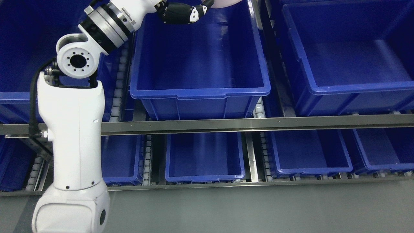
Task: Stack pink IKEA bowls on left shelf middle
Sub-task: 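Lower the stacked bowls into the middle blue bin and release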
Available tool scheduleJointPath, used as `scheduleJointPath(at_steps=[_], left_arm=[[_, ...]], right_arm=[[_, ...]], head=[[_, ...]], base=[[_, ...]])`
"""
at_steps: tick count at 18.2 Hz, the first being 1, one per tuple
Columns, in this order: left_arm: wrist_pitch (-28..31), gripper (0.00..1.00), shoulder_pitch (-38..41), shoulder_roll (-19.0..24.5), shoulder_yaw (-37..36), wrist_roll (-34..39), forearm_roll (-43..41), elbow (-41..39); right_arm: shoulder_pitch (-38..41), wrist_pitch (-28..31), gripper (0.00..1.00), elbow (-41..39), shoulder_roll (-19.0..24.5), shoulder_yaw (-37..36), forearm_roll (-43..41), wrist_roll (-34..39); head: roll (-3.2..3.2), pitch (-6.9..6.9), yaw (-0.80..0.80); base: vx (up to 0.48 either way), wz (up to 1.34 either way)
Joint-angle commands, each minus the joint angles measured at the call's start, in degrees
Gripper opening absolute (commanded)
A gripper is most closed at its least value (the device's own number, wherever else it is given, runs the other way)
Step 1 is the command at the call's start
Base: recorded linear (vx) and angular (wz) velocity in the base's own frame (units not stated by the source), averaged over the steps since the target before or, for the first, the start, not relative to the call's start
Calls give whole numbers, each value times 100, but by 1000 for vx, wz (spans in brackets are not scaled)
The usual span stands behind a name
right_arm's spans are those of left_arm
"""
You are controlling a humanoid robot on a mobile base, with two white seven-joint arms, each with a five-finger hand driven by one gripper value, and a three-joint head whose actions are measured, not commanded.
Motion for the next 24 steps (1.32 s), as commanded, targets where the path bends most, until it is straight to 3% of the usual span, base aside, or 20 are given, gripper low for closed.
scheduleJointPath(at_steps=[1,5,10,19,21,23,24], left_arm=[[30,5,-108,391,-589,-17,-206,986],[-49,6,-134,375,-1266,-8,-214,1794],[-181,8,-134,340,-1390,27,-302,2884],[-181,13,-90,454,-943,141,-302,3281],[-172,23,-90,463,-907,403,-337,3308],[-128,51,-90,446,-890,597,-460,3351],[-128,60,-90,428,-863,711,-460,3352]], right_arm=[[1,0,100,0,-100,-61,44,-6],[1,0,100,0,-100,-61,44,-6],[1,0,100,0,-100,-61,44,-6],[1,0,100,0,-100,-53,44,-6],[1,0,100,0,-100,-53,44,3],[1,0,100,0,-100,-53,44,-6],[1,0,100,0,-100,-53,44,-6]], head=[[0,0,0],[0,0,0],[0,0,0],[0,0,0],[0,-1,0],[0,-1,0],[0,0,0]], base=[[51,240],[30,150],[-3,-15],[-2,-10],[0,0],[0,0],[0,0]])
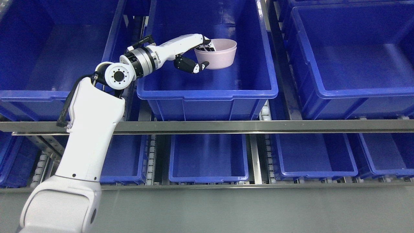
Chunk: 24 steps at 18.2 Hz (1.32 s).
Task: Stack pink IKEA bowls on left shelf middle
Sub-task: 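Lower the stacked bowls into the middle blue bin and release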
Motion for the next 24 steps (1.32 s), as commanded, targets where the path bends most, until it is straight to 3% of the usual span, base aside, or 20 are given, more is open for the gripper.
scheduleJointPath(at_steps=[1,6,8,10,11,16,24], left_arm=[[64,65,6,19,137,354,-98,621],[91,90,59,-277,1305,1161,295,594],[187,93,67,-277,1386,2011,1694,542],[816,94,163,-277,1517,3021,3391,167],[916,95,338,-277,1587,3401,3800,-115],[1944,97,1472,-277,1571,3633,3866,-2242],[1893,100,2098,-277,1175,3677,3857,-2754]], right_arm=[[0,0,100,0,-100,-53,44,-1],[0,0,100,0,-100,-53,44,7],[0,0,100,0,-100,-61,44,-1],[0,0,100,0,-100,-53,44,-1],[0,0,100,0,-100,-53,44,-1],[0,0,100,0,-100,-61,44,-1],[0,0,100,0,-100,-53,44,-1]], head=[[0,0,0],[0,0,0],[0,0,0],[0,0,0],[0,0,0],[0,0,0],[0,0,0]], base=[[0,0],[0,0],[0,0],[0,0],[0,0],[0,0],[0,0]])
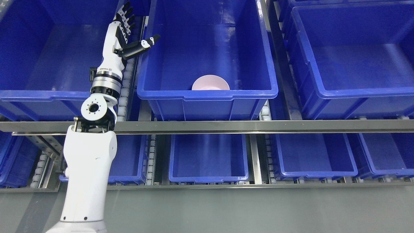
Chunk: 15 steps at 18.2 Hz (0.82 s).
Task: Stack pink IKEA bowls on left shelf middle
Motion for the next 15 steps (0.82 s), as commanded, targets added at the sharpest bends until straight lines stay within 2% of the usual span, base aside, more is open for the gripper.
scheduleJointPath(at_steps=[1,15], left_arm=[[6,100,400,53,27,3,174,-1222],[50,100,418,53,27,-50,174,-1214]], right_arm=[[0,0,100,0,-100,-53,44,12],[0,0,100,0,-100,-53,44,12]], head=[[0,0,0],[0,0,0]], base=[[0,0],[0,0]])
